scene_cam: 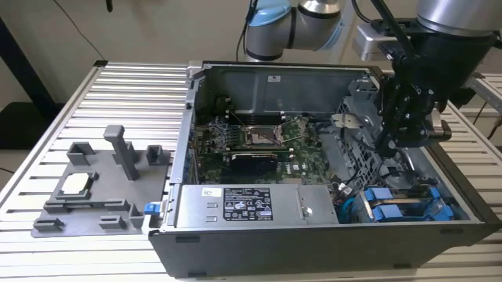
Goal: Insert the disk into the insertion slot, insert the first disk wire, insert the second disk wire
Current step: 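Insert the first disk wire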
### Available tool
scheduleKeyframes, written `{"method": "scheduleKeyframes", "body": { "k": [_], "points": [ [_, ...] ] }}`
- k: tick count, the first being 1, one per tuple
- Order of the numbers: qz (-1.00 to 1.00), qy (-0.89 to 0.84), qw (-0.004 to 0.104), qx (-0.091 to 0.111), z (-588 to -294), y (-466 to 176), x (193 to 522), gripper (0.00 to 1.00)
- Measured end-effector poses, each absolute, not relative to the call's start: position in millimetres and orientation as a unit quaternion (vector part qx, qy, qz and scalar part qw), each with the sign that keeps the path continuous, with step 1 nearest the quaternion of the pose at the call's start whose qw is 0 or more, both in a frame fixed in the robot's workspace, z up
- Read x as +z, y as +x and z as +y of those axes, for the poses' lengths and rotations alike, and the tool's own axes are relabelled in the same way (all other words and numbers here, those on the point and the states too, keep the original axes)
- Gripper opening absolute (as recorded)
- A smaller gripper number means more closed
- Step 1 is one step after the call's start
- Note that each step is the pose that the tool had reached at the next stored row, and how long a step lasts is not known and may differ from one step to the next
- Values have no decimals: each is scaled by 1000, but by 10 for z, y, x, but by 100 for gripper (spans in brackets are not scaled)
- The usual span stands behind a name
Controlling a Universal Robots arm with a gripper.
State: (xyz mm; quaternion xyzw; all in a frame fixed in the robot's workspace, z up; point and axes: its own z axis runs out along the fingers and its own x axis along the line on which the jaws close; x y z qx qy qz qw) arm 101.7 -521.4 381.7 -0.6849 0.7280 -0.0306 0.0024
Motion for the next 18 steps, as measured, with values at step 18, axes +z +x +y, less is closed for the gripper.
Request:
{"method": "scheduleKeyframes", "body": {
  "k": [18],
  "points": [
    [728, -685, 20, -13, -5475, 1124, 3793, 16]
  ]
}}
